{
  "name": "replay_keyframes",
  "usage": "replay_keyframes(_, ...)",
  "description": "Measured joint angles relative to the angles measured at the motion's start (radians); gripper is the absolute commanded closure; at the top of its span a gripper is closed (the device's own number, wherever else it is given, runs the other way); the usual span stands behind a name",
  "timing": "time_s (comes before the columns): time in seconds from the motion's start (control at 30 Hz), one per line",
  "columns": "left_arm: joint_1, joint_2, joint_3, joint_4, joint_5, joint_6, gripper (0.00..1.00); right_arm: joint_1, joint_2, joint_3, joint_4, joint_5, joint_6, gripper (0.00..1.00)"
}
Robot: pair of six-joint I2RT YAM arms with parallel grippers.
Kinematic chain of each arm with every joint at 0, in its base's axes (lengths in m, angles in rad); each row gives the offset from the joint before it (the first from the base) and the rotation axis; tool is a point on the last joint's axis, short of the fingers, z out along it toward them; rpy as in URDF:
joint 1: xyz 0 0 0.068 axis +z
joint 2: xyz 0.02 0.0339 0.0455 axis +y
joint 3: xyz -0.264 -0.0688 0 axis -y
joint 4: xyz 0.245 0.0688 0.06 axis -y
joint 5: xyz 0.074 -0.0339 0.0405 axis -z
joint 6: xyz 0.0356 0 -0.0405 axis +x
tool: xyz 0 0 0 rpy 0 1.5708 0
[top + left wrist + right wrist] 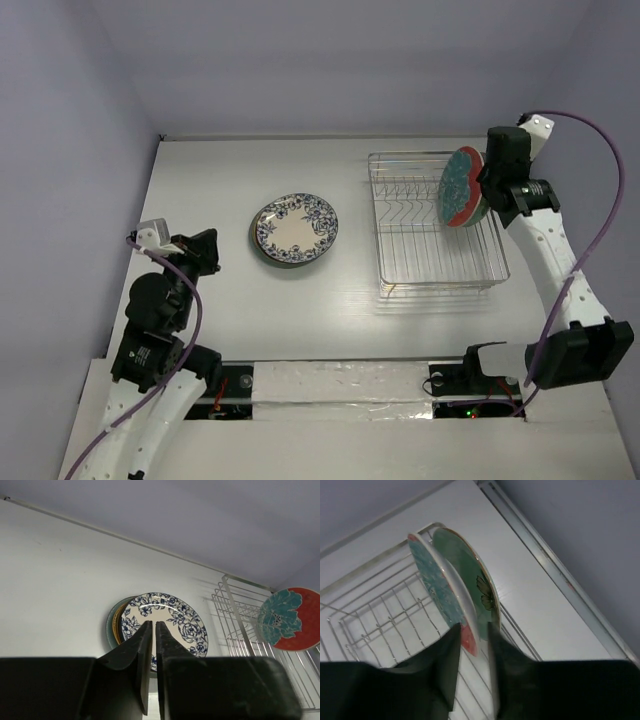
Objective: Unload the plates from the dish rack
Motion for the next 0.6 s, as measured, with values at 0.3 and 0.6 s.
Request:
replay_keyframes(0.3, -0.007, -0.016, 0.0, -0.008, 0.0, -0.006, 0.72, -0.106, 0.206, 0.056, -0.032, -0.093, -0.08, 0.49)
replay_keyframes(0.6, -0.018, -0.016, 0.0, -0.009, 0.0, -0.006, 0.72, -0.14, 0.403, 0.137, -0.024, -0.185, -0.141, 0.8)
